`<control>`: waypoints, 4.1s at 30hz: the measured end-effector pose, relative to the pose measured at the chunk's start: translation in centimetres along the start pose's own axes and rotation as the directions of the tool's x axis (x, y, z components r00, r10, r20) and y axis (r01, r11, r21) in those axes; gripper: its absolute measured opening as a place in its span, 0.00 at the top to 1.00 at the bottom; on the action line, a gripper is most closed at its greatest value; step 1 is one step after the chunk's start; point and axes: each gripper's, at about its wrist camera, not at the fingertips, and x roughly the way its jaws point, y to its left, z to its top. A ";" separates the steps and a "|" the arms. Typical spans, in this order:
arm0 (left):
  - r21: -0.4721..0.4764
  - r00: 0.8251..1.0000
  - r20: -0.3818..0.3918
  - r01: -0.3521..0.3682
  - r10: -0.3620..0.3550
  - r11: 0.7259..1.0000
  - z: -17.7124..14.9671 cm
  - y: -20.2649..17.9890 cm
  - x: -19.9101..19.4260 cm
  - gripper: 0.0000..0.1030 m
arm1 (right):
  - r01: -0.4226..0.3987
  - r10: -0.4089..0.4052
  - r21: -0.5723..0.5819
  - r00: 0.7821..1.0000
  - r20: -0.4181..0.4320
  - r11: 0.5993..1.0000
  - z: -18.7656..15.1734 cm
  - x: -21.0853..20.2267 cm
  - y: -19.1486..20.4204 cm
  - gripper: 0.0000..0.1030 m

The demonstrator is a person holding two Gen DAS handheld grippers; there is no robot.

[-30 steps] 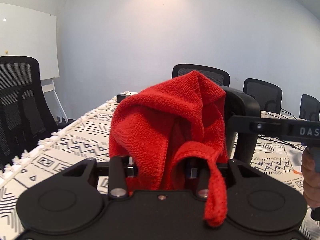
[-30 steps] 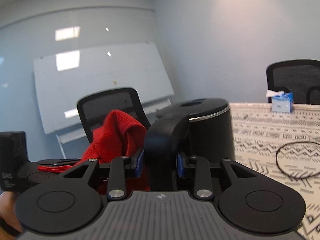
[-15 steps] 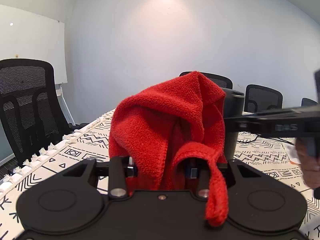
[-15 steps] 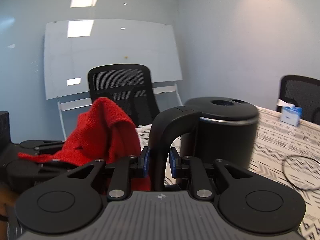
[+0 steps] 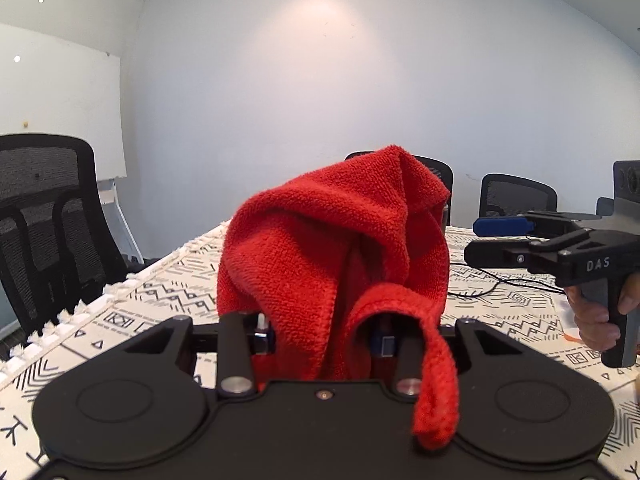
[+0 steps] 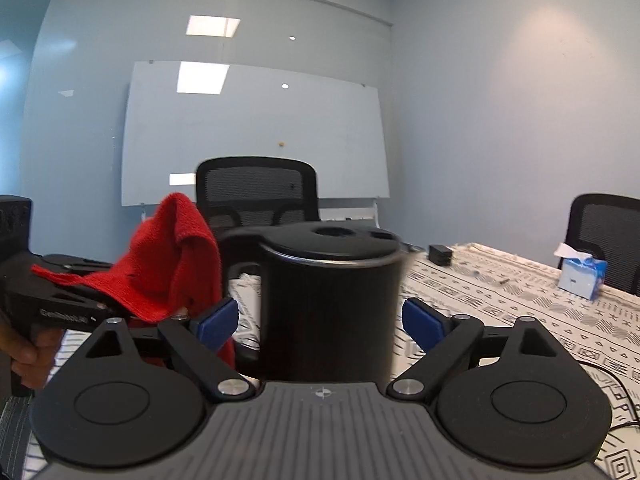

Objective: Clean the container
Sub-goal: 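Turn the kettle with the right gripper while the left gripper rubs the towel on its side, then rub the red towel up and down the kettle side with the left gripper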

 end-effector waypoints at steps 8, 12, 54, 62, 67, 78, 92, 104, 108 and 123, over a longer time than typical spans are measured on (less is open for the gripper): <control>-0.011 0.999 -0.011 -0.041 0.041 0.999 0.1 0.2 1.1 0.57 | -0.226 0.226 0.081 0.974 0.012 0.971 0.1 5.5 -4.8 0.01; -0.007 0.998 -0.012 -0.055 0.055 0.998 0.3 1.3 1.7 0.58 | -0.214 0.214 0.045 0.977 0.003 0.976 0.2 5.1 -3.6 0.16; 0.076 0.992 -0.096 0.087 -0.080 0.993 -1.3 -0.3 0.9 0.60 | -0.193 0.197 -0.075 0.979 0.054 0.978 0.1 4.0 -1.1 0.19; 0.081 0.994 -0.048 0.097 -0.093 0.992 0.1 -1.1 0.4 0.60 | -0.192 0.196 -0.068 0.979 0.054 0.979 0.1 4.5 -1.1 0.19; 0.069 0.990 -0.114 0.088 -0.079 0.994 -2.0 -1.2 1.4 0.60 | -0.192 0.196 -0.068 0.979 0.055 0.979 0.0 4.7 -1.2 0.19; 0.075 0.994 -0.074 0.080 -0.075 0.994 -1.0 -1.7 1.1 0.59 | -0.193 0.197 -0.060 0.979 0.059 0.979 -0.2 4.6 -1.3 0.19; 0.072 0.994 -0.071 0.086 -0.081 0.994 -0.7 -1.5 1.4 0.59 | -0.196 0.200 -0.057 0.978 0.063 0.979 -0.3 4.7 -1.4 0.19; 0.076 0.994 -0.053 0.099 -0.095 0.992 0.2 -1.1 1.2 0.59 | -0.199 0.203 -0.056 0.977 0.065 0.978 -0.3 4.8 -1.6 0.19; 0.058 0.989 -0.113 0.101 -0.094 0.993 -1.6 -1.1 2.1 0.59 | -0.200 0.203 -0.056 0.977 0.065 0.978 -0.3 4.7 -1.7 0.19; 0.059 0.988 -0.124 0.103 -0.095 0.993 -1.7 -1.1 2.2 0.59 | -0.200 0.203 -0.053 0.977 0.064 0.978 0.5 3.9 -1.7 0.19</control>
